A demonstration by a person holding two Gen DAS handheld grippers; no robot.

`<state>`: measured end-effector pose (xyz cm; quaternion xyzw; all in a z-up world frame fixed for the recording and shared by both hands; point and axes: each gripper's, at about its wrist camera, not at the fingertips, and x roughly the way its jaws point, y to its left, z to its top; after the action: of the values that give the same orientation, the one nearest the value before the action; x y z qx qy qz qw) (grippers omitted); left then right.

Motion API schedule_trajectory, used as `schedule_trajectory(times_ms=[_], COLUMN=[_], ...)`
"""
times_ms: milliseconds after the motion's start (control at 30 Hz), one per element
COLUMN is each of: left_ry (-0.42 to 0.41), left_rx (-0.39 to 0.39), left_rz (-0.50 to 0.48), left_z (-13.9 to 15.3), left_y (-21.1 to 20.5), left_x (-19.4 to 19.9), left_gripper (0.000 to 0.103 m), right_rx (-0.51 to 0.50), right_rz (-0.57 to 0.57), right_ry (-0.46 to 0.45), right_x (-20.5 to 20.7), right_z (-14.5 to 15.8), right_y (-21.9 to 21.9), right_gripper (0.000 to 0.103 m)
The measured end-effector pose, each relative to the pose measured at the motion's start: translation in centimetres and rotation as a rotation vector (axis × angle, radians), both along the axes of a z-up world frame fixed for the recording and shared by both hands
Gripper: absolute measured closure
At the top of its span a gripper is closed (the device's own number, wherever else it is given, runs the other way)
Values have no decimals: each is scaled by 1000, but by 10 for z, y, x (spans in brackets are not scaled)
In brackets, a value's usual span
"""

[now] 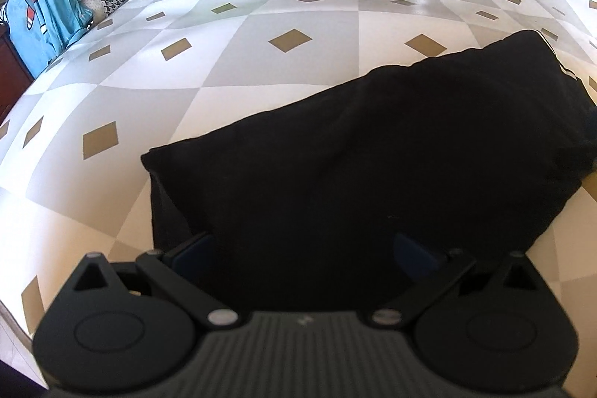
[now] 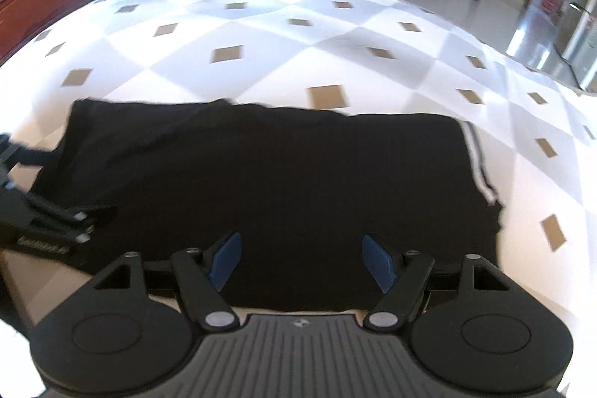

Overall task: Fold clothes
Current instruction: 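Move the right gripper to the striped edge of the folded shirt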

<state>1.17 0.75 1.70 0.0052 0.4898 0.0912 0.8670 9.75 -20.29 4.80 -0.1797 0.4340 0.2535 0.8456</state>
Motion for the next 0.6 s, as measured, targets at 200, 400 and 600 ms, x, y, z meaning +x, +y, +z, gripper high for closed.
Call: schedule_trajectory(times_ms=[200, 400, 600], left_ry=[5, 35, 30], left_rx=[-11, -18, -31], left_rz=[5, 14, 23], left_z=[-3, -13, -16], left_y=[-4, -6, -8], left_x=[6, 15, 20], left_gripper=[0, 0, 0], right_rx=[13, 36, 26], right_rz=[-106, -228, -254], right_ry=[-13, -38, -34], right_x=[38, 72, 91], right_z=[-2, -7, -18], right_y=[-34, -57, -58], right_gripper=[31, 31, 31])
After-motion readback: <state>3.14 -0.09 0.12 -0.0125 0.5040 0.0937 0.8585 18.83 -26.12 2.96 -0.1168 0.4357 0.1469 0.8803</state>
